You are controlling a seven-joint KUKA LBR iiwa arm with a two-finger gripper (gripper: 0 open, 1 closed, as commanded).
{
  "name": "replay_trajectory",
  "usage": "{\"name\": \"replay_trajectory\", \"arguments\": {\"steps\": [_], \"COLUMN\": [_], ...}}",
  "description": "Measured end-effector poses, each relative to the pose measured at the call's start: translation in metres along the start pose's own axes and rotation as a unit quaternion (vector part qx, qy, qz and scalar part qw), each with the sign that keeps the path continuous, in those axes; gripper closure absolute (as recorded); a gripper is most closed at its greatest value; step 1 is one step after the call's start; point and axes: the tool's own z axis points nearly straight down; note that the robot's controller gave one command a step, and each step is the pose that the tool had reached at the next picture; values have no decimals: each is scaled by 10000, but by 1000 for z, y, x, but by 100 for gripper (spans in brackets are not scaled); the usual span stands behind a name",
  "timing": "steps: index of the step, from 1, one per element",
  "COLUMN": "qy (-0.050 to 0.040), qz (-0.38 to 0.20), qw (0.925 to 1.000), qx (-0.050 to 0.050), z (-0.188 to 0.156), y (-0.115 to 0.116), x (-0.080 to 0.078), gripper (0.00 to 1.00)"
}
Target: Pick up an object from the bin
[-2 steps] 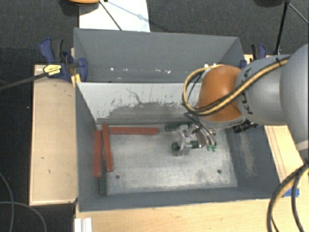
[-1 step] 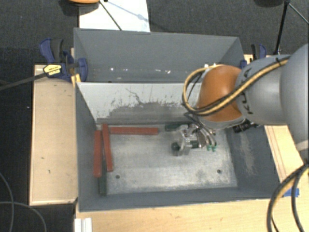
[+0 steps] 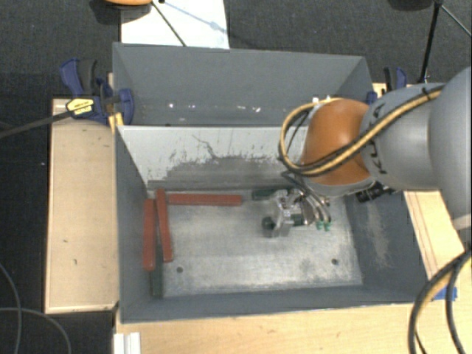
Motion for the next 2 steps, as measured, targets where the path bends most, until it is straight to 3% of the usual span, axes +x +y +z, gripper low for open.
{"name": "replay_trajectory", "arguments": {"steps": [2], "qy": [24], "qz": [0], "qw": [10000], "qx": [1], "z": [-15], "y": [0], "x": [1], "gripper": [100]}}
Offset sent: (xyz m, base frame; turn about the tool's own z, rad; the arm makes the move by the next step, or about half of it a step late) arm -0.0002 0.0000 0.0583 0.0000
